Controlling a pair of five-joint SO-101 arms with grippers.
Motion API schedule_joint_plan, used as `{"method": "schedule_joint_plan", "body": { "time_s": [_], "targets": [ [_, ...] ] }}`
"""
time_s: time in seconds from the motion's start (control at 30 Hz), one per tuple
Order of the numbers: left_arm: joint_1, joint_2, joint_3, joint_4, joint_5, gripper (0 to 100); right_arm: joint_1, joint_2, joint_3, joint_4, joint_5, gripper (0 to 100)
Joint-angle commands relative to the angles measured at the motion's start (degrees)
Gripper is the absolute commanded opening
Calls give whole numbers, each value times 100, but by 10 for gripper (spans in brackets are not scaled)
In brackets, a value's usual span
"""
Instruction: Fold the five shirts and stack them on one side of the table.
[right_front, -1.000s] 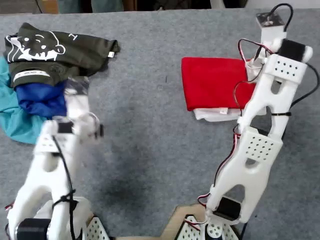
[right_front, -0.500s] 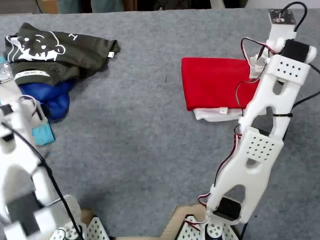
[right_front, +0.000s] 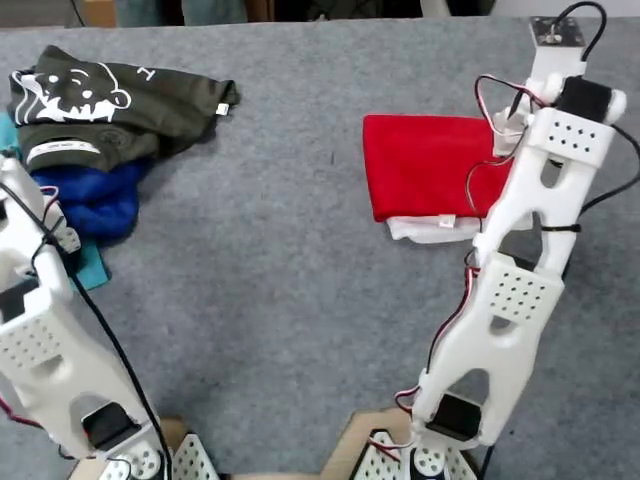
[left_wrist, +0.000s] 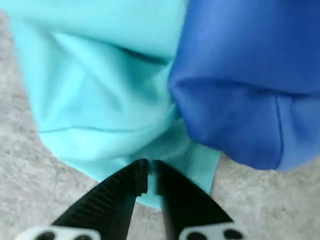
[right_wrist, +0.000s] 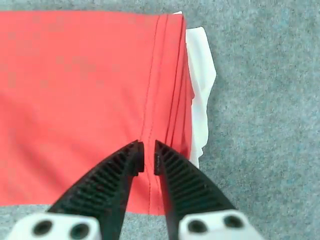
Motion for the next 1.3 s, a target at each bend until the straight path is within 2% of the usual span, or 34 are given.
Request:
{"method": "schedule_joint_plan", "body": {
  "time_s": [0.0, 0.2, 0.37, 0.4, 0.47, 0.5, 0.53, 0.73, 0.8, 0.9, 0.97, 1.03, 1.27],
  "targets": [
    [66, 18, -699, 501, 70, 28, -97, -66, -242, 44, -62, 47],
    [382, -440, -752, 879, 62, 28, -97, -66, -259, 53, -62, 47],
    [338, -1512, 233, 325, 62, 34, -88, -66, -233, 53, -62, 47],
    [286, -1688, 497, 237, 114, 49, -88, -66, -224, 53, -62, 47],
    [295, -1688, 989, 185, 264, 167, -97, -66, -224, 53, -62, 47],
    [321, -1565, 1209, 176, 580, 227, -97, -66, -224, 53, -62, 47],
    [338, -1398, 1367, 167, 844, 245, -97, -66, -224, 53, -62, 47],
    [382, -79, 1218, 105, 1099, 221, -167, -66, -224, 53, -62, 47],
    [391, 185, 1051, 97, 1073, 184, -211, -66, -224, 53, -62, 47],
    [365, 211, 910, 123, 1073, 77, -211, -66, -224, 53, -62, 47],
    [382, 123, 919, 176, 1029, 26, -211, -66, -224, 53, -62, 47],
    [453, -88, 1015, 308, 730, 47, -211, -66, -224, 53, -62, 47],
    [268, -1635, 1560, 132, 721, 50, -220, -66, -224, 53, -62, 47]
  ]
}}
